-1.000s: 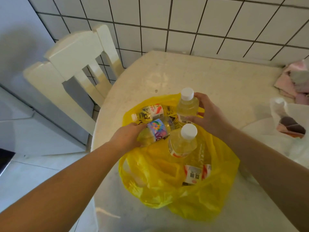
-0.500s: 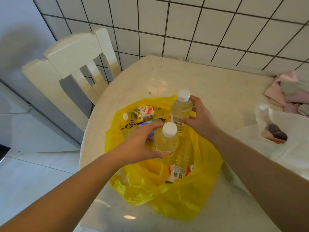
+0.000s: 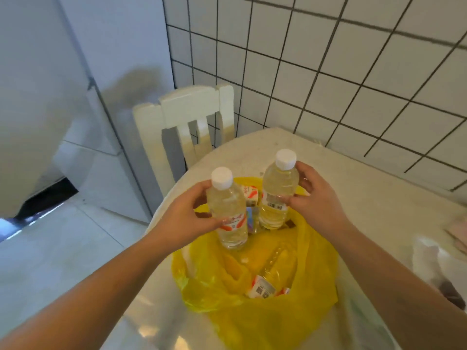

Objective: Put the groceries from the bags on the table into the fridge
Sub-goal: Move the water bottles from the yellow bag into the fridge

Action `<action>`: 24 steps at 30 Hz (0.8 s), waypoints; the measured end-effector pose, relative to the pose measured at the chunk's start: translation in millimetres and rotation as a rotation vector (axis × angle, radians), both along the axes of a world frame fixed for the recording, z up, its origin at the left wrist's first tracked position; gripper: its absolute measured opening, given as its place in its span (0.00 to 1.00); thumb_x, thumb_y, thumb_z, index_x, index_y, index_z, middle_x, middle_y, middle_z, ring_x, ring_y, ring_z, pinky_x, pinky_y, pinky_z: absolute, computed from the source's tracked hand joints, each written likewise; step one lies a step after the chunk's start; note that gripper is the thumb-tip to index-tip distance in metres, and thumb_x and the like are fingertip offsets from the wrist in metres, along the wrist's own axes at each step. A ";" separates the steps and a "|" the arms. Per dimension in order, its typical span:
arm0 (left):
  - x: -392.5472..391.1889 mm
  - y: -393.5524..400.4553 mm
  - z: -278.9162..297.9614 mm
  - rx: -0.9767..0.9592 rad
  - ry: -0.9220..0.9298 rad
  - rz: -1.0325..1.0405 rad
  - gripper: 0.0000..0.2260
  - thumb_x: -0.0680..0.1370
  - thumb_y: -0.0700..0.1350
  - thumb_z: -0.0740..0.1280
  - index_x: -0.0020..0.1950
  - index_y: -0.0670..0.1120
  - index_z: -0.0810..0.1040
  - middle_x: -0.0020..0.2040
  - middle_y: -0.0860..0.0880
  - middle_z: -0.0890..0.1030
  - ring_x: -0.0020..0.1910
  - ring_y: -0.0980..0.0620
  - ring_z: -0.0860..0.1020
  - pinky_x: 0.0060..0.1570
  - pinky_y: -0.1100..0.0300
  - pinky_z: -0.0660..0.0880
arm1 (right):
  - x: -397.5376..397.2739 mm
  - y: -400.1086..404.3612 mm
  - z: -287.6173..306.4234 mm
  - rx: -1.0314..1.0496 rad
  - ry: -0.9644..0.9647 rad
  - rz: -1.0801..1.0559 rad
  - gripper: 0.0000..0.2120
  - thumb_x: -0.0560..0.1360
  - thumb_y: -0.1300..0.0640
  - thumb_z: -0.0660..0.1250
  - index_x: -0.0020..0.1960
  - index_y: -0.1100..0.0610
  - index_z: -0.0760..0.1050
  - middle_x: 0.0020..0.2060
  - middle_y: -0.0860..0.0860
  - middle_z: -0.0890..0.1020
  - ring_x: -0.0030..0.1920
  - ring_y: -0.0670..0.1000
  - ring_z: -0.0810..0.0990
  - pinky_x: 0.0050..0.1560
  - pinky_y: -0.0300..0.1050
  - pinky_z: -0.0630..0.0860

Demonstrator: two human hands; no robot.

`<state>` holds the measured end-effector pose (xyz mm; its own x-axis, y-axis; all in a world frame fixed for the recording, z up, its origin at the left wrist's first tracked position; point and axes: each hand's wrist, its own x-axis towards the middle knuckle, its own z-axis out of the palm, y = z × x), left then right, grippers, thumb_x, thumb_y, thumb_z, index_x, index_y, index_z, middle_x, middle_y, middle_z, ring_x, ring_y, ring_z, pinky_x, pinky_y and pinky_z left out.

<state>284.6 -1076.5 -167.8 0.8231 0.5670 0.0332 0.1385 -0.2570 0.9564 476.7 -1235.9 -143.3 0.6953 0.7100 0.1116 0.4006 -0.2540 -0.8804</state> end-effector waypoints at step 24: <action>-498.3 148.0 62.7 0.164 0.044 0.537 0.29 0.63 0.52 0.72 0.63 0.58 0.69 0.54 0.64 0.76 0.51 0.68 0.76 0.47 0.71 0.76 | -445.1 248.6 48.9 0.034 -0.041 0.779 0.28 0.63 0.48 0.73 0.57 0.33 0.64 0.52 0.32 0.74 0.53 0.34 0.75 0.49 0.30 0.74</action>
